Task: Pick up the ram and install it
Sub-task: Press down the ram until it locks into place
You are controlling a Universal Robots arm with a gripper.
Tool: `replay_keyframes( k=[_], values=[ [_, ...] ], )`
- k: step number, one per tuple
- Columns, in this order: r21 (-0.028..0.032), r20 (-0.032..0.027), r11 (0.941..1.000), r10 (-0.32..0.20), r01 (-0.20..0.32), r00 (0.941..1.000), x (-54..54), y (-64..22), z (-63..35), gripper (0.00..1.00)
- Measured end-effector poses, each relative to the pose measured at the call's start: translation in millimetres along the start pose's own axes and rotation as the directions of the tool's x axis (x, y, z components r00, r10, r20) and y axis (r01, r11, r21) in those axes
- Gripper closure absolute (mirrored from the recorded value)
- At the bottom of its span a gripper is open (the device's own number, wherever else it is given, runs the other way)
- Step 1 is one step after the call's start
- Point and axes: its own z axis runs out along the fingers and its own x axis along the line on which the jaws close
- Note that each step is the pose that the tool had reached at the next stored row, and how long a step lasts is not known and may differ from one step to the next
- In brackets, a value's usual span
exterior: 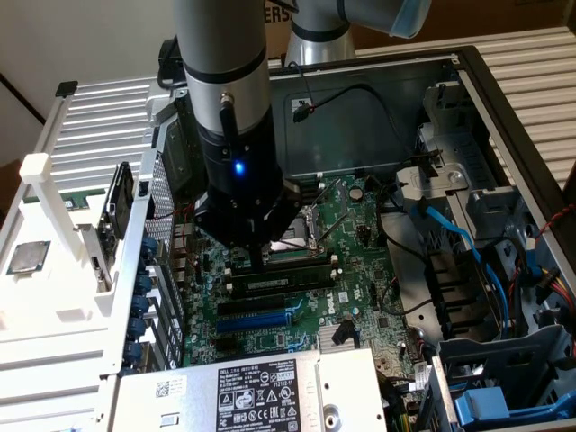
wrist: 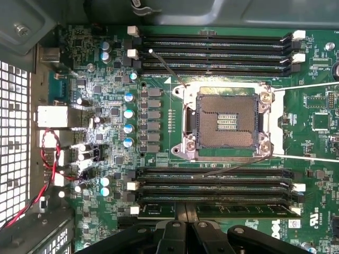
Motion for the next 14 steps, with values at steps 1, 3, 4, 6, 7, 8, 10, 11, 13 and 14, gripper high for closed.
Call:
replay_keyframes(
  k=[1,3,4,6,7,8,10,11,13,14],
  values=[
    [0.0000,0.0004,1.0000,0.001,-0.001,1.0000,0.2,-0.3,0.3,0.90],
    [0.0002,0.0010,1.0000,0.005,-0.005,1.0000,0.4,-1.1,0.6,0.90],
    [0.0000,0.0017,1.0000,0.007,-0.007,1.0000,0.4,-1.3,1.0,0.90],
    [0.0001,0.0023,0.9999,0.011,-0.011,0.9999,0.6,-1.6,1.3,0.90],
    [0.0002,0.0026,0.9999,0.013,-0.013,0.9999,0.9,-1.8,1.5,0.90],
    [0.0003,0.0030,0.9999,0.016,-0.016,0.9999,1.2,-1.8,1.8,0.90],
    [0.0005,0.0041,0.9998,0.020,-0.020,0.9998,2.2,-1.9,2.7,0.90],
    [0.0005,0.0046,0.9998,0.022,-0.022,0.9997,2.4,-1.9,3.0,0.90],
    [0.0006,0.0055,0.9997,0.025,-0.025,0.9997,2.4,-1.9,3.7,0.90],
    [0.0005,0.0065,0.9997,0.026,-0.026,0.9996,2.4,-1.9,4.0,0.90]
  ],
)
